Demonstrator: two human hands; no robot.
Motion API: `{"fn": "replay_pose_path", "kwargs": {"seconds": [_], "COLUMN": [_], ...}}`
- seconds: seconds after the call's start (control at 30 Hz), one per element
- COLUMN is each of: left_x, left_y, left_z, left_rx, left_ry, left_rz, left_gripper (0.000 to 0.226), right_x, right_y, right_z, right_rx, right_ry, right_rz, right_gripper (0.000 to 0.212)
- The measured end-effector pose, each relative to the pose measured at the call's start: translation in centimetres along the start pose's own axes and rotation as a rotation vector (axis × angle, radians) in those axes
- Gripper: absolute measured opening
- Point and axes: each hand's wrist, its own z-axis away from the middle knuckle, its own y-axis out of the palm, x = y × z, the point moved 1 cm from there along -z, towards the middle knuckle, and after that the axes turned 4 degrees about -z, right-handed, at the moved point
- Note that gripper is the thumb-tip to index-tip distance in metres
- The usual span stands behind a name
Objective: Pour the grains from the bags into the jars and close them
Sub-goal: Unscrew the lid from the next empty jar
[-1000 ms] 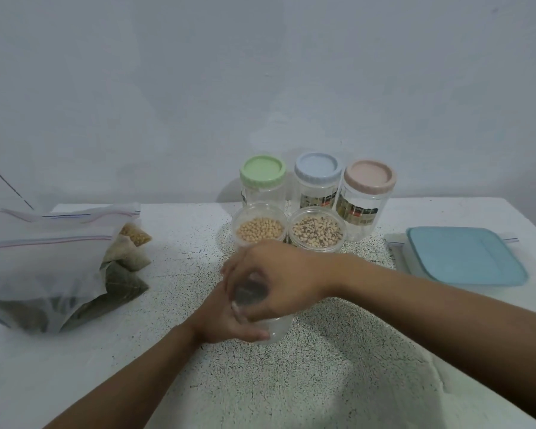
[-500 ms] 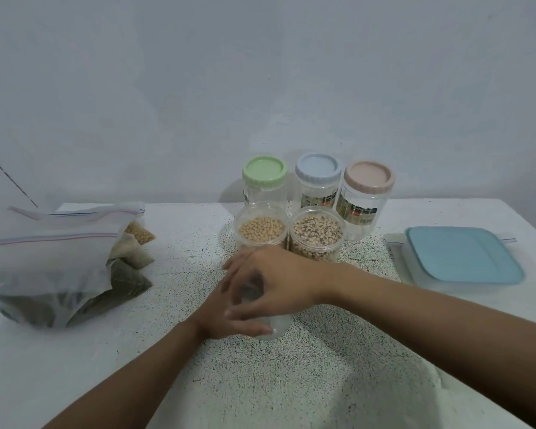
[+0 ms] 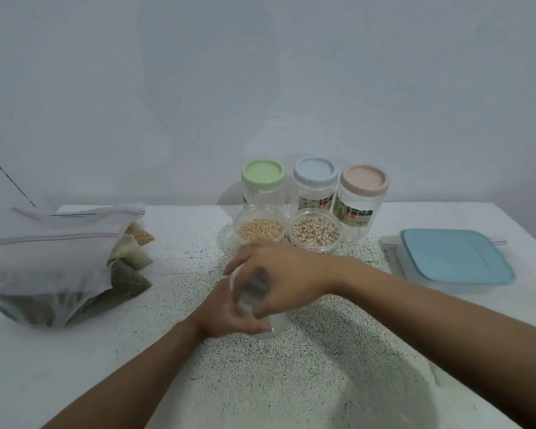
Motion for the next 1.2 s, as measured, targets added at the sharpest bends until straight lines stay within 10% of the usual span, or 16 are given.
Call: {"fn": "replay_pose_path", "kwargs": {"seconds": [0.23, 0.77, 0.9, 1.2], "left_x": [1.0, -0.4, -1.3, -3.3], "left_y": [0.2, 0.7, 1.3, 1.7], "left_z": [0.1, -0.8, -0.8, 0.2], "left_rx": [0.074, 0.218, 0.183, -0.001], "left_ry": [-0.138, -0.173, -0.166, -0.261], "left_rz": [0.059, 0.066, 0.098, -0.071], "left_gripper": [0.087, 0.074, 0.101, 0.103], "right_x": [0.8, -2.1, -2.9, -6.0], "right_y": [2.9, 1.8, 0.7, 3.0], "right_z": [0.3, 3.8, 5.2, 9.3], "right_rx": [-0.046, -0.183, -0.400, -0.710], "right_ry": [0.333, 0.019, 0.035, 0.276], "right_rz": [0.377, -0.074, -0.432, -0.177], "right_gripper": [0.074, 0.056, 0.048, 0.032]}}
